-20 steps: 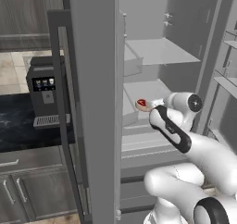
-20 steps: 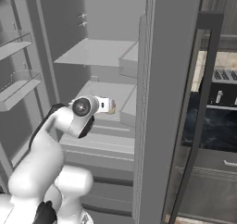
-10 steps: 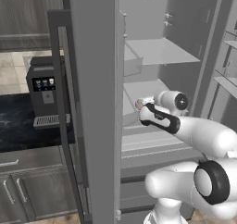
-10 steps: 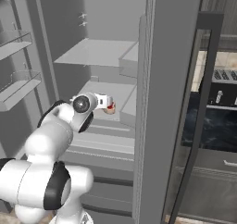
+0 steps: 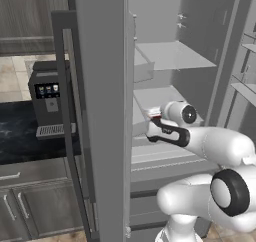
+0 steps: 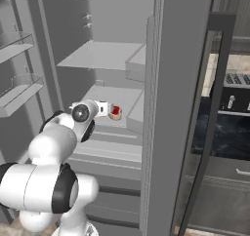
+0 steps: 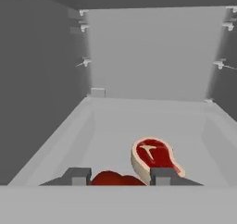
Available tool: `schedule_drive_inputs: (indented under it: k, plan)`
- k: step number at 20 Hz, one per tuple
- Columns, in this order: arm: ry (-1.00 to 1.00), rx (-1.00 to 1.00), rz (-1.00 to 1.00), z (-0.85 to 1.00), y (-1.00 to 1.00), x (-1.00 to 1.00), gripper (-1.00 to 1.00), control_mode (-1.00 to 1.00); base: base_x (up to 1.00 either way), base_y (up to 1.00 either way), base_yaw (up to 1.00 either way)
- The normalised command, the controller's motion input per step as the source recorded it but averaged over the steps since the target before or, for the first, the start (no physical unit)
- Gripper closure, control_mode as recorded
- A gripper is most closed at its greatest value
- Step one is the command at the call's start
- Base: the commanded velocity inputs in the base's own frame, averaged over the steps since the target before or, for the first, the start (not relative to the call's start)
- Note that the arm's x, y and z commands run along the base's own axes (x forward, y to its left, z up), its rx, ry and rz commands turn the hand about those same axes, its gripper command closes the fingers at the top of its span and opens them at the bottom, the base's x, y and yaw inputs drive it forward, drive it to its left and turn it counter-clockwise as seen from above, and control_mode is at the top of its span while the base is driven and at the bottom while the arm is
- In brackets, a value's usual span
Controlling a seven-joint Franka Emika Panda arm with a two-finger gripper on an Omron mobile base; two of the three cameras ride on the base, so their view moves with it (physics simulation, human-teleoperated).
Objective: Place the mayonnaise and mayonnaise from the counter to the top shelf of the fridge. If the existing items in the fridge are on the top shelf, move them to other shelves.
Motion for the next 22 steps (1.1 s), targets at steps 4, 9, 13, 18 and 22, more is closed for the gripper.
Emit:
schedule_drive_inputs:
  k: [4,9,13,18,22]
  plan:
    - [0.0,0.0,0.0,0.0,0.11,0.15,1.0,-1.0,0.0,0.0,0.0]
    - [0.0,0.0,0.0,0.0,0.02,0.33,1.0,-1.0,0.0,0.0,0.0]
    - [0.0,0.0,0.0,0.0,0.12,0.38,1.0,-1.0,0.0,0.0,0.0]
    - [0.0,0.0,0.0,-0.1,0.27,0.42,1.0,-1.0,0.0,0.0,0.0]
    - [0.0,0.0,0.0,-0.12,0.17,0.49,1.0,-1.0,0.0,0.0,0.0]
